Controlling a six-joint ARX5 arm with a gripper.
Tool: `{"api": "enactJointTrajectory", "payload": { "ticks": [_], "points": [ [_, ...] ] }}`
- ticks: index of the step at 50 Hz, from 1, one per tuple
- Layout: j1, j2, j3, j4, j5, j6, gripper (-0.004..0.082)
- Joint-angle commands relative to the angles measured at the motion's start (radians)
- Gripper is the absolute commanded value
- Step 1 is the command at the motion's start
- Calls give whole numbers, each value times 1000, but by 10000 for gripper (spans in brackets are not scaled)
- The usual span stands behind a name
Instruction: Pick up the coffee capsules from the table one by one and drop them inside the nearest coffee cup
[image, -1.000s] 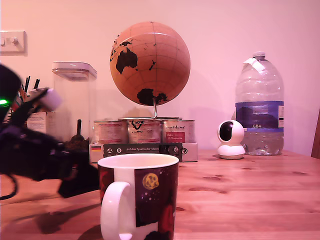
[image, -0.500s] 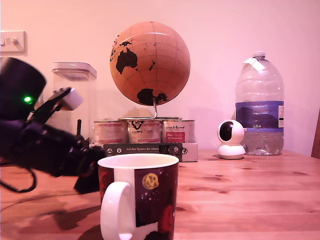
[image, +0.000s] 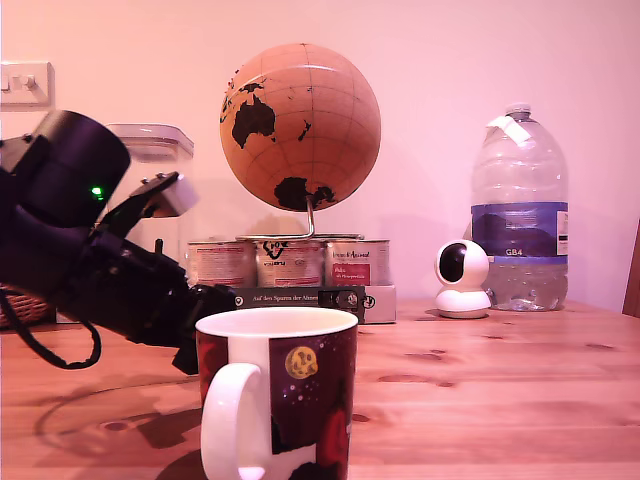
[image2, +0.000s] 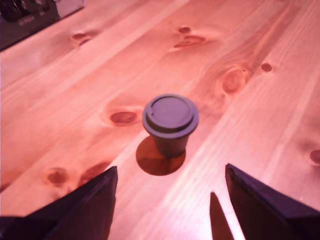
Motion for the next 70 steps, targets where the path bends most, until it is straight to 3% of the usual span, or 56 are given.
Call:
{"api": "enactJointTrajectory", "payload": {
  "ticks": [1,50,70],
  "points": [
    [-6,-9,13,-8,-3,3,617],
    [-29,113,180,-150,-5,-2,617],
    [-29,122,190,-151,-6,-5,617]
  ]
}}
